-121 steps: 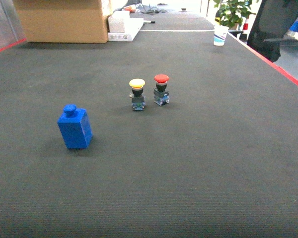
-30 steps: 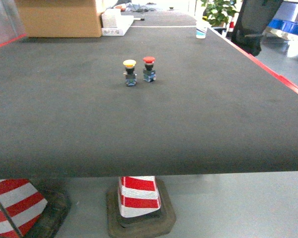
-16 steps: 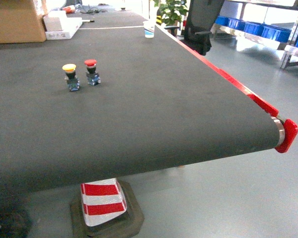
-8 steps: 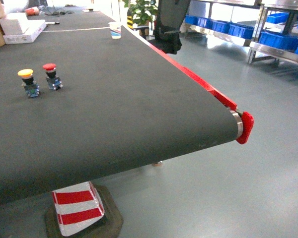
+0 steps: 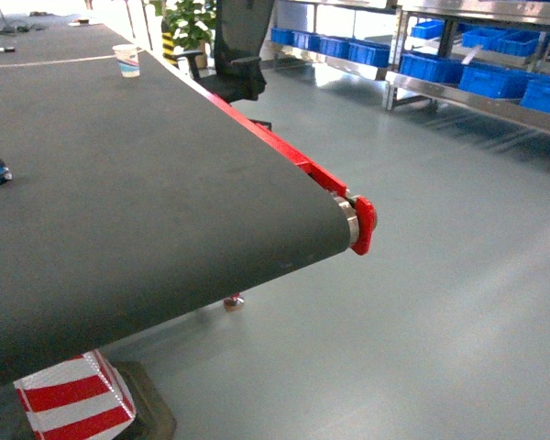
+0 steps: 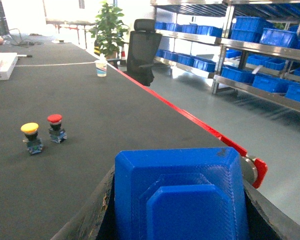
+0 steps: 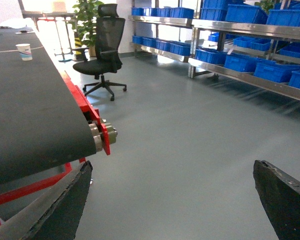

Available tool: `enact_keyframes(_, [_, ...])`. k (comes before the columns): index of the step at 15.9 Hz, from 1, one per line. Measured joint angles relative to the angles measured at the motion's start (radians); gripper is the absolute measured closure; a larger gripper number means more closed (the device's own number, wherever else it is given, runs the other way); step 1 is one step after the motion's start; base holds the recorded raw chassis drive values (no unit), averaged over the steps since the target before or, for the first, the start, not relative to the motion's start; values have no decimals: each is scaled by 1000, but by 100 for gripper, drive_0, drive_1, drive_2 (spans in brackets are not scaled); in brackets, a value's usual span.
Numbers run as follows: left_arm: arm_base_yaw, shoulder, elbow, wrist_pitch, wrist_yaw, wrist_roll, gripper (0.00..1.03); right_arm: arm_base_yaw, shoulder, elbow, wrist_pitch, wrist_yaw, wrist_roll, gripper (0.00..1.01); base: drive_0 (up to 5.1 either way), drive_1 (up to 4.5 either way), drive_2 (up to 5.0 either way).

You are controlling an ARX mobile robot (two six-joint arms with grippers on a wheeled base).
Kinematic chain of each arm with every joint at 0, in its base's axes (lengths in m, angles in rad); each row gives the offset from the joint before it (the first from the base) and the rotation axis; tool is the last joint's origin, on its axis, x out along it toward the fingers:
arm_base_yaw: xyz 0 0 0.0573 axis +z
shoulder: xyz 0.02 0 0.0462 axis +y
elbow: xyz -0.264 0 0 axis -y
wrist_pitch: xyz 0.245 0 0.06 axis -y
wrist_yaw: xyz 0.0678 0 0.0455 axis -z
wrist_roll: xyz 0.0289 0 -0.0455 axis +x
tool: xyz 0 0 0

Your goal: Pick blue part to blue bin on bottom shelf

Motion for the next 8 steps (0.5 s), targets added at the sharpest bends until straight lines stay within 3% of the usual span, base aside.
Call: enact_keyframes(8, [0, 0, 0, 0, 0, 0, 59, 0, 0, 0, 0, 0, 0, 3, -145, -145, -145])
